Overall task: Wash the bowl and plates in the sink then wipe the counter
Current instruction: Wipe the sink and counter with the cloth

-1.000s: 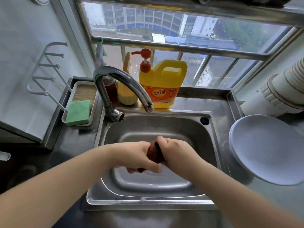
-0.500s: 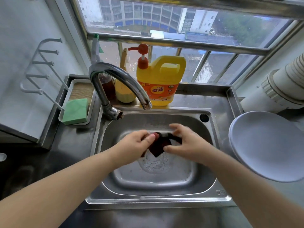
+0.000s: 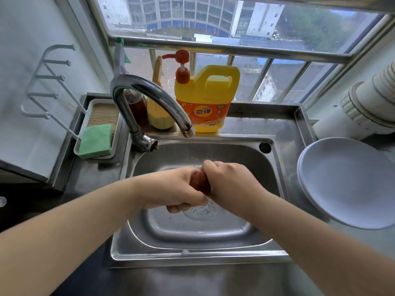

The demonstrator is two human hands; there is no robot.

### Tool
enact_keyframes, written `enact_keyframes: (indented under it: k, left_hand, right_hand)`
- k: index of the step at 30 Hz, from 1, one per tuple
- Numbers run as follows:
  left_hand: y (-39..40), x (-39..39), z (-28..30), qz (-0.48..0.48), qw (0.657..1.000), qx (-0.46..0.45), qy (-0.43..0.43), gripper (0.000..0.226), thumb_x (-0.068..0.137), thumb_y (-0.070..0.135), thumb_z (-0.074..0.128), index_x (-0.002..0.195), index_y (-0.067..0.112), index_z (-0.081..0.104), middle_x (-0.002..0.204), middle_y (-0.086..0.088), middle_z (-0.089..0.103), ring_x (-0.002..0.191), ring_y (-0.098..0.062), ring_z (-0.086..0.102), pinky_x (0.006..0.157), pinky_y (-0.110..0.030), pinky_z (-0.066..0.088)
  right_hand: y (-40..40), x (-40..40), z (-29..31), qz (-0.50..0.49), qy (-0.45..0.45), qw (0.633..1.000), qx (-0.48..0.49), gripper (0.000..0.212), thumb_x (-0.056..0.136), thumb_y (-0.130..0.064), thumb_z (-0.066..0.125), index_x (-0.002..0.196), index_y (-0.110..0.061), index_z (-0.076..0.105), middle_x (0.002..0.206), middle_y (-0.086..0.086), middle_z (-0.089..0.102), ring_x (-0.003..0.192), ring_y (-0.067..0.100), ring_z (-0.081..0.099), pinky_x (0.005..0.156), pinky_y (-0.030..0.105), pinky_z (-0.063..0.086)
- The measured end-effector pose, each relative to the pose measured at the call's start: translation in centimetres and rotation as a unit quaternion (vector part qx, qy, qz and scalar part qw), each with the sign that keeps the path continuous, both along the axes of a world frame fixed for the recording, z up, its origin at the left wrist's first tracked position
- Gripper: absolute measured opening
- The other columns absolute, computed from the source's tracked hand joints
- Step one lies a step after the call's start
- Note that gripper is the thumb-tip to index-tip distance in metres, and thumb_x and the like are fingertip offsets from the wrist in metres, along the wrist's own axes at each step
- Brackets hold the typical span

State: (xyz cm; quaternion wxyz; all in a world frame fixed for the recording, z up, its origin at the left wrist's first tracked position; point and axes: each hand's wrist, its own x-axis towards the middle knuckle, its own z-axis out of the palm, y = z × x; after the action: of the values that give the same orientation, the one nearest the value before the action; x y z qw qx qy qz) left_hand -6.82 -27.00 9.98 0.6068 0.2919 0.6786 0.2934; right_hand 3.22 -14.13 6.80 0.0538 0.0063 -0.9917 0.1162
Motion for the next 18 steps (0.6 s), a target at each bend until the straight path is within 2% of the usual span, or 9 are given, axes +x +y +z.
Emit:
enact_keyframes:
  k: [2,5,7,9,12,13,15,17,18]
  left_hand:
    - [0.8,-0.1,0.1,-0.074,0.974,-0.022,0.211,0.029,0.079,0.013,0.06,0.102,0.014,0.044,0.071,0.0,0.055,0.058,-0.016,0.051,0.05,-0.031,0.042]
    - [1.5,-0.4,-0.5,-0.186,0.889,0.002,0.418,0.024,0.085,0.02,0.056,0.101,0.014,0.038,0.071,0.005,0.044,0.064,-0.018,0.05,0.06,-0.036,0.044]
    - [1.5,-0.8,-1.3,-0.245,0.832,0.034,0.497,0.023,0.09,0.023,0.052,0.106,0.013,0.039,0.071,0.007,0.041,0.066,-0.021,0.049,0.06,-0.033,0.037]
    - [1.4,-1.4,-2.4,-0.281,0.775,0.08,0.561,0.024,0.091,0.023,0.05,0.11,0.011,0.041,0.078,0.001,0.054,0.071,-0.027,0.058,0.058,-0.034,0.037]
    - [1.2,-2.3,-4.6,-0.266,0.7,0.255,0.611,0.02,0.079,0.011,0.059,0.096,0.005,0.051,0.062,-0.004,0.061,0.046,-0.026,0.058,0.037,-0.029,0.041]
    - [1.1,-2.4,-5.0,-0.26,0.691,0.287,0.61,0.018,0.076,0.01,0.057,0.092,0.005,0.05,0.056,-0.004,0.058,0.038,-0.025,0.053,0.032,-0.027,0.038]
    - [1.0,-2.1,-5.5,-0.262,0.677,0.313,0.612,0.017,0.079,0.01,0.044,0.095,0.007,0.044,0.054,-0.003,0.053,0.034,-0.022,0.046,0.029,-0.024,0.033]
    - [0.8,-1.7,-6.3,-0.273,0.653,0.336,0.622,0.023,0.08,0.008,0.038,0.102,0.006,0.042,0.054,-0.004,0.048,0.033,-0.019,0.04,0.031,-0.022,0.025]
    - [0.6,-1.7,-6.8,-0.275,0.645,0.344,0.624,0.028,0.08,0.008,0.036,0.107,0.006,0.043,0.055,-0.004,0.047,0.033,-0.018,0.039,0.032,-0.022,0.022]
  right_hand:
    - [0.0,-0.6,1.2,-0.01,-0.078,0.996,0.039,0.016,0.076,-0.018,0.066,0.08,-0.016,0.051,0.065,0.0,0.055,0.053,0.023,0.055,0.049,0.026,0.036]
    - [0.1,-1.2,2.4,-0.032,-0.218,0.975,-0.018,0.007,0.085,-0.021,0.054,0.09,-0.016,0.056,0.071,-0.002,0.054,0.062,0.021,0.054,0.057,0.029,0.044]
    - [0.2,-1.6,2.2,-0.051,-0.251,0.964,-0.069,0.009,0.083,-0.022,0.055,0.085,-0.014,0.059,0.072,0.001,0.06,0.063,0.022,0.059,0.058,0.032,0.051]
    - [0.5,-1.8,2.0,-0.069,-0.287,0.945,-0.143,0.008,0.082,-0.022,0.058,0.082,-0.015,0.061,0.074,0.002,0.063,0.065,0.022,0.061,0.061,0.032,0.053]
    - [1.1,-2.2,1.2,-0.074,-0.33,0.904,-0.262,0.009,0.082,-0.019,0.065,0.089,-0.015,0.063,0.072,-0.001,0.062,0.066,0.017,0.06,0.059,0.028,0.047]
    - [1.4,-2.1,0.8,-0.077,-0.358,0.873,-0.322,0.01,0.083,-0.016,0.066,0.092,-0.013,0.062,0.064,-0.002,0.057,0.056,0.015,0.054,0.052,0.026,0.043]
    - [2.0,-1.9,0.3,-0.089,-0.447,0.772,-0.444,0.006,0.088,-0.01,0.06,0.085,-0.008,0.055,0.05,-0.003,0.039,0.04,0.01,0.033,0.04,0.02,0.027]
    - [2.6,-1.8,-0.4,-0.092,-0.526,0.677,-0.506,0.027,0.091,-0.006,0.052,0.069,-0.016,0.041,0.049,-0.004,0.027,0.04,0.007,0.021,0.037,0.018,0.016]
    - [2.8,-1.7,-0.7,-0.093,-0.546,0.648,-0.523,0.031,0.091,-0.005,0.051,0.067,-0.02,0.038,0.05,-0.005,0.025,0.041,0.006,0.019,0.037,0.016,0.013]
